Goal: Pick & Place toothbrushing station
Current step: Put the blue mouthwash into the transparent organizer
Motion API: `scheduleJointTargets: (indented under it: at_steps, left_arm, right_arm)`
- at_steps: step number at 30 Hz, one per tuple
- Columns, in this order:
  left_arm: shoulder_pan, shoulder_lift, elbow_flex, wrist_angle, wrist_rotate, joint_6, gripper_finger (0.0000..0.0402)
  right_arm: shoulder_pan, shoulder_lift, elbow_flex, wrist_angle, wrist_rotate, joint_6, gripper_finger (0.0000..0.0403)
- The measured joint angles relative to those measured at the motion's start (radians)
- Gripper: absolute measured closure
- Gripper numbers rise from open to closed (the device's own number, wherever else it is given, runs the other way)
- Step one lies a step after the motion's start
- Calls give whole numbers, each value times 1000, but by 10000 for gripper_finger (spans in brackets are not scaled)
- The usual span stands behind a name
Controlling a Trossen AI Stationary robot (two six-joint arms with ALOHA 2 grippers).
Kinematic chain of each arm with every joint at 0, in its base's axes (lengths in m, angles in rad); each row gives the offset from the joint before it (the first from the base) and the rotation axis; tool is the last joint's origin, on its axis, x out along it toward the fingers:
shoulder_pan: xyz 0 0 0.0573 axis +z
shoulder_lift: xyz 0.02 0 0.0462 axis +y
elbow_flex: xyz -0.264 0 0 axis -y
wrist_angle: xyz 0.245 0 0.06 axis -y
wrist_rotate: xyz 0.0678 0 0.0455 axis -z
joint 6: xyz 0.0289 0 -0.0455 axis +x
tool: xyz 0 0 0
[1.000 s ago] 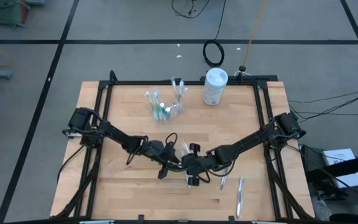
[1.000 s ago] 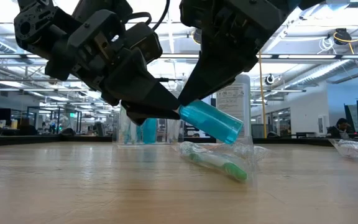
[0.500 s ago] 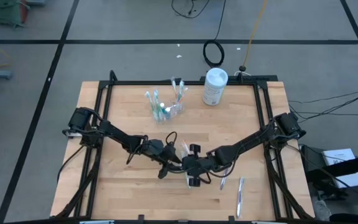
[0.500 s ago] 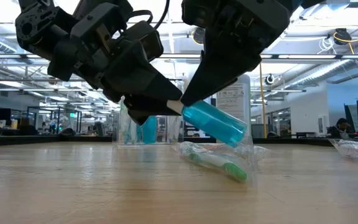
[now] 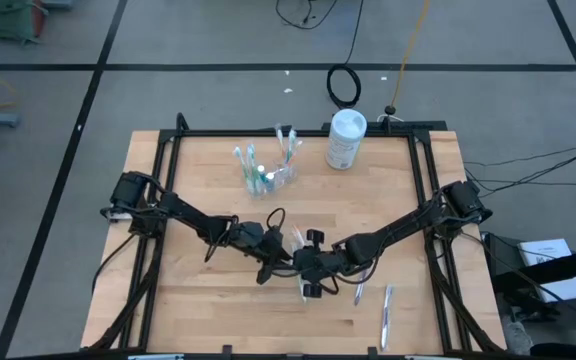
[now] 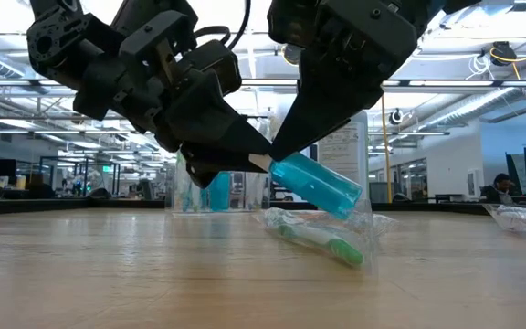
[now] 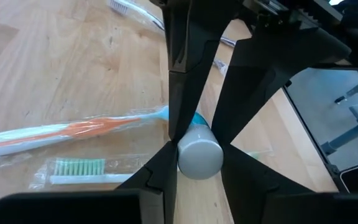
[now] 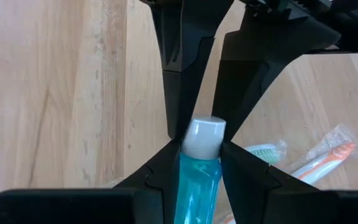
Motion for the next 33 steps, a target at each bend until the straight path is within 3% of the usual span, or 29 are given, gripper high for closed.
scheduleJointTargets:
  at_steps: [19,27,33]
  left_arm:
    - [3,0,1,0,-9,-9,306]
    - [6,-12,2,-26,-3,-5,306]
    - [44,-136,2,-126,-20,42,307]
  right_arm:
    - [1,-6,2,-29,-3,-11,224]
    - [1,-121,2,-139,-6,-6,206]
    - [1,-262,2,-339,-3,-24,214]
